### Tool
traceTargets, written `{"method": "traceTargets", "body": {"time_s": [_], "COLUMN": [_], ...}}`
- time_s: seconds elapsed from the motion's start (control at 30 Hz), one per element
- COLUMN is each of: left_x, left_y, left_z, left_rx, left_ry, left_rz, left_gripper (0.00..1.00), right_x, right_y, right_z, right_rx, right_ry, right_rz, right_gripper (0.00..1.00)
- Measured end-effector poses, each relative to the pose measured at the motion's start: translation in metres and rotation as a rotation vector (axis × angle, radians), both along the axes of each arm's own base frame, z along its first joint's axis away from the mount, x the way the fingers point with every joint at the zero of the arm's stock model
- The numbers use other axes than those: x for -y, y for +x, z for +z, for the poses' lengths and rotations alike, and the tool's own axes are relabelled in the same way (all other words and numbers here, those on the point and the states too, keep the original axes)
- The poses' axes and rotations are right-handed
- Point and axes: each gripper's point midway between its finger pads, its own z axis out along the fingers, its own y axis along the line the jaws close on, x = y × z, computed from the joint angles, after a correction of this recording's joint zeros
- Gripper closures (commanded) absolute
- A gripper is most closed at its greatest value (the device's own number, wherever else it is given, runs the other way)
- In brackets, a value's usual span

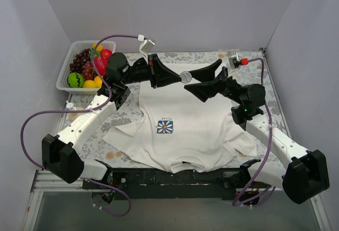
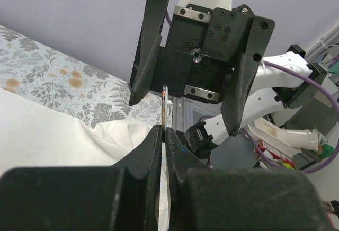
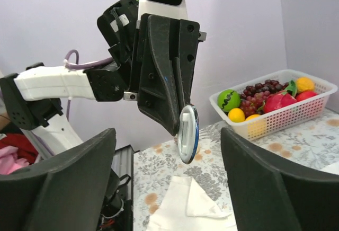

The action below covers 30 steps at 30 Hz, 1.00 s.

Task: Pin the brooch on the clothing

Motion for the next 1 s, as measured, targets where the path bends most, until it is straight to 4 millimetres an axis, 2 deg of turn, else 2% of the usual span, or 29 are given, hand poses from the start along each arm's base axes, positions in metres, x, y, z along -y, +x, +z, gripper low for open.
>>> {"method": "traceTargets", "body": {"time_s": [0.23, 0.47, 0.57, 0.63, 0.7, 0.77, 0.87, 1.0], "left_x": [-0.005, -0.006, -0.006, -0.007, -0.007, -0.007, -0.007, -0.007], "left_y": [-0.001, 0.000, 0.000, 0.000, 0.000, 0.000, 0.000, 0.000], "left_z": [0.001, -0.004, -0.007, -0.008, -0.008, -0.008, -0.008, -0.009], "left_rx": [0.015, 0.013, 0.010, 0.009, 0.012, 0.012, 0.015, 0.018], "left_ry": [0.016, 0.040, 0.048, 0.051, 0.052, 0.053, 0.053, 0.056], "left_rz": [0.040, 0.051, 0.054, 0.055, 0.055, 0.055, 0.053, 0.052], "left_gripper": [1.00, 1.00, 1.00, 1.00, 1.00, 1.00, 1.00, 1.00], "right_x": [0.005, 0.005, 0.003, 0.001, -0.001, -0.003, -0.004, -0.005], "right_y": [-0.003, 0.002, 0.007, 0.010, 0.014, 0.016, 0.019, 0.018], "right_z": [0.006, 0.001, -0.006, -0.011, -0.017, -0.021, -0.025, -0.024], "right_rx": [0.036, 0.027, 0.006, -0.011, -0.028, -0.044, -0.061, -0.073], "right_ry": [-0.004, -0.018, -0.031, -0.040, -0.051, -0.060, -0.064, -0.056], "right_rz": [-0.034, -0.045, -0.044, -0.042, -0.040, -0.037, -0.033, -0.026], "right_gripper": [0.06, 0.11, 0.17, 0.27, 0.33, 0.35, 0.46, 0.47]}}
